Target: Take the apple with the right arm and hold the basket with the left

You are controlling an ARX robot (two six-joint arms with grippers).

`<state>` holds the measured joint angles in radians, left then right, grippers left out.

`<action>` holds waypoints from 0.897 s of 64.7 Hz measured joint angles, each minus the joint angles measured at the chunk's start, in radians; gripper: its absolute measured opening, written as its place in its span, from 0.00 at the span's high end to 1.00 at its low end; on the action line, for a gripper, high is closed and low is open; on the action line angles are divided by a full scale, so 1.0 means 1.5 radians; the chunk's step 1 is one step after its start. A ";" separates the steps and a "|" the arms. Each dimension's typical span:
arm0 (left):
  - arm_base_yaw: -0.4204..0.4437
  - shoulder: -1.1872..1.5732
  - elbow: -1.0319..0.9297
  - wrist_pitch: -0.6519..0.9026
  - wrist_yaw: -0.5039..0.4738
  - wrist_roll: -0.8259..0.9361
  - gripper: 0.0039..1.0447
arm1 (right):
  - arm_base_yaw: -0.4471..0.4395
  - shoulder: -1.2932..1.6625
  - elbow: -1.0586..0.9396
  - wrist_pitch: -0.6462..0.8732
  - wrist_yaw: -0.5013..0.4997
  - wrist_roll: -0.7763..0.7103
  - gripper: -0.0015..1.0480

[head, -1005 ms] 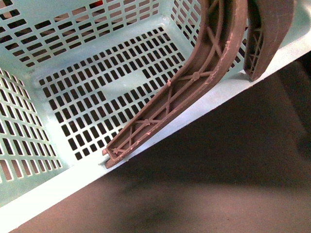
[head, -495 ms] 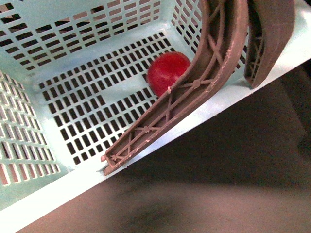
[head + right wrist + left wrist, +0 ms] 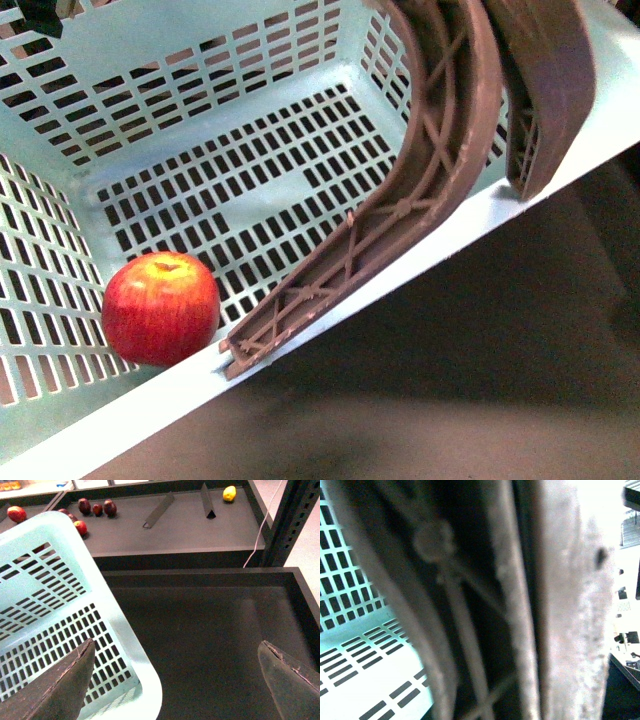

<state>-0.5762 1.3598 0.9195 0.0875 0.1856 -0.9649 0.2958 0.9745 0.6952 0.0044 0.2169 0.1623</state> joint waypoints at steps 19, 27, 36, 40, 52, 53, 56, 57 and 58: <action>0.002 0.000 0.000 0.000 -0.005 0.002 0.86 | -0.055 -0.095 -0.210 0.301 -0.006 -0.092 0.52; 0.001 0.000 0.000 0.000 0.000 -0.001 0.86 | -0.080 -0.129 -0.264 0.311 -0.029 -0.099 0.71; 0.000 0.000 0.000 0.000 -0.001 0.000 0.86 | -0.103 -0.171 -0.310 0.315 -0.056 -0.102 0.93; 0.001 0.000 0.000 0.000 -0.003 0.000 0.86 | -0.111 -0.187 -0.325 0.315 -0.063 -0.106 0.98; 0.000 0.000 0.000 0.000 -0.004 0.000 0.86 | -0.141 -0.240 -0.367 0.305 -0.094 -0.106 0.98; 0.000 0.000 0.000 0.000 -0.003 0.000 0.86 | -0.146 -0.243 -0.369 0.304 -0.105 -0.106 0.98; 0.000 0.000 0.000 0.000 -0.002 0.000 0.86 | -0.169 -0.256 -0.377 0.299 -0.135 -0.106 0.98; 0.000 0.000 0.000 0.000 -0.002 0.000 0.86 | -0.173 -0.259 -0.379 0.298 -0.138 -0.106 0.98; 0.000 0.000 0.000 0.000 -0.003 0.000 0.86 | -0.180 -0.264 -0.382 0.296 -0.139 -0.106 0.98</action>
<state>-0.5758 1.3598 0.9195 0.0875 0.1818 -0.9649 0.0254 0.5781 0.1219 0.4488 0.0090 0.0029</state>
